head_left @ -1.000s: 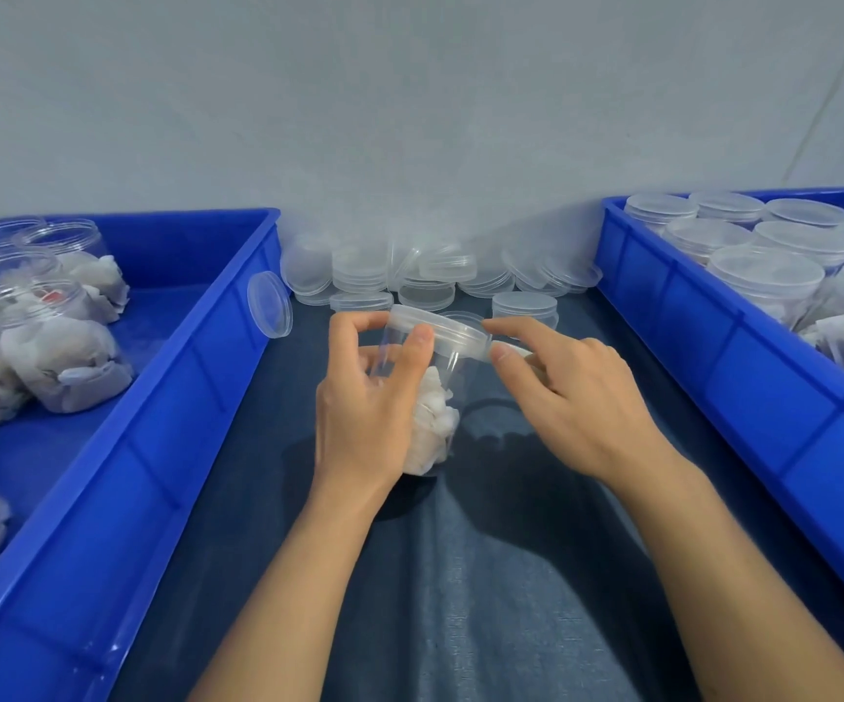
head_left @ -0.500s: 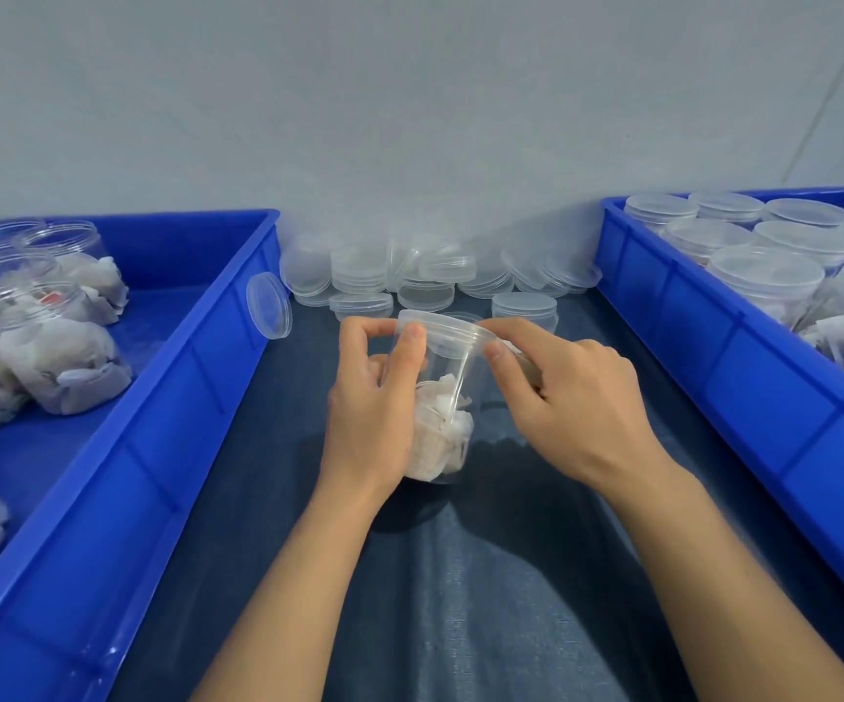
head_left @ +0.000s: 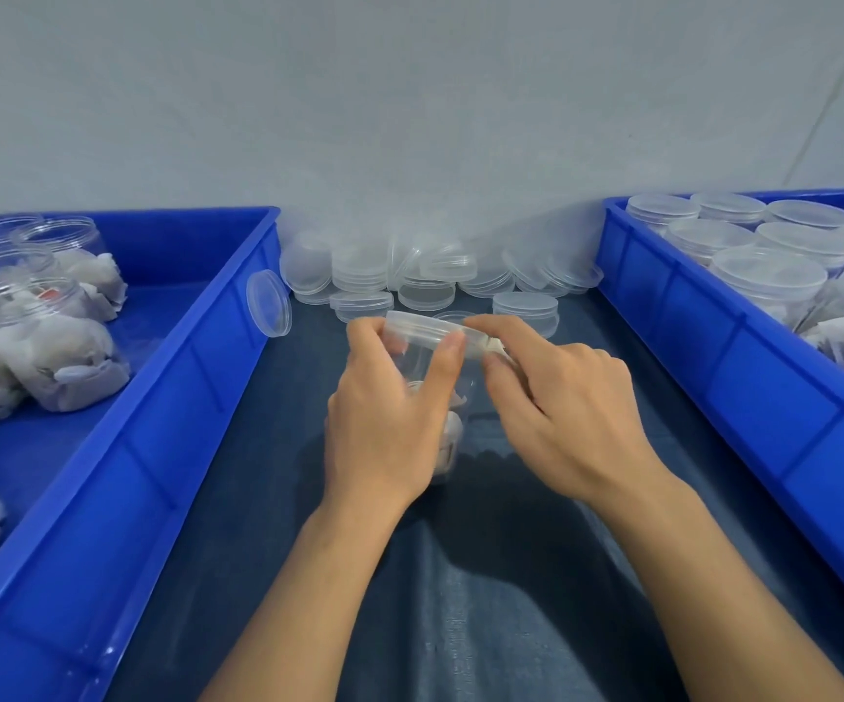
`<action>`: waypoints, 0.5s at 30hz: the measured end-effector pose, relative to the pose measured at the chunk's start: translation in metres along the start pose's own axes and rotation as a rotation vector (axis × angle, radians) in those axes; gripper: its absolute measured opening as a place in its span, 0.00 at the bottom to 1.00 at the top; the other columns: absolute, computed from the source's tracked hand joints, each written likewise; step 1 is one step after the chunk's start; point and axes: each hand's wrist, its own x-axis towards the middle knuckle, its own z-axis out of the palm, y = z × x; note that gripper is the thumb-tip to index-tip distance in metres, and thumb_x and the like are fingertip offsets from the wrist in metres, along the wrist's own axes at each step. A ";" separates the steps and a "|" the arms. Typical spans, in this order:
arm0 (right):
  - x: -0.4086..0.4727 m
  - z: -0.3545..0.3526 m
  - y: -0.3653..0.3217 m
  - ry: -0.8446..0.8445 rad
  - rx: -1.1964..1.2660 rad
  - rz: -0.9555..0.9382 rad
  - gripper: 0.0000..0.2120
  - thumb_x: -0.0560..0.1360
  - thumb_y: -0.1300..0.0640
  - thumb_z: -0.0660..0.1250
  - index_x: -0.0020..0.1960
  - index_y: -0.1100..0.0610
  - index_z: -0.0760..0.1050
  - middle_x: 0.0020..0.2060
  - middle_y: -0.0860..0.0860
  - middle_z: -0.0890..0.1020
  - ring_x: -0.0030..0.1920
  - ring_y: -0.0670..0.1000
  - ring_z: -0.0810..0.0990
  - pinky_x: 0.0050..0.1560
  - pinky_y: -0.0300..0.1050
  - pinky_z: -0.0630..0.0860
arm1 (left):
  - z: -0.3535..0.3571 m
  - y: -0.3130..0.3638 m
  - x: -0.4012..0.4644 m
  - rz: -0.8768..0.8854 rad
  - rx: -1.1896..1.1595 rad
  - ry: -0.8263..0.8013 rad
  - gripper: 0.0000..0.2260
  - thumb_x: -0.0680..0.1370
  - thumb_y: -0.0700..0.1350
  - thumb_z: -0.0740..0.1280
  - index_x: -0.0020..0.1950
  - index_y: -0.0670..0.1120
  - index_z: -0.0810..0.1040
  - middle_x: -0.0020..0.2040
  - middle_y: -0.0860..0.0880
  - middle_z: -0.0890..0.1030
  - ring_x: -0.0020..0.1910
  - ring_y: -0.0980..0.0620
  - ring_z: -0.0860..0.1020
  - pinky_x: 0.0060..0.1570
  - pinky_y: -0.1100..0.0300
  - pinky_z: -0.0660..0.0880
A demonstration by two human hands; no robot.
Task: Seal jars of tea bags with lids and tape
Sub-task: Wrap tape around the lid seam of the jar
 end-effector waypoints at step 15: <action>0.005 0.000 0.017 -0.041 -0.012 0.034 0.19 0.83 0.37 0.50 0.67 0.37 0.74 0.23 0.42 0.71 0.32 0.52 0.74 0.37 0.49 0.71 | -0.004 -0.013 0.008 -0.075 -0.226 -0.050 0.25 0.72 0.74 0.61 0.57 0.57 0.73 0.54 0.60 0.80 0.51 0.70 0.78 0.46 0.67 0.71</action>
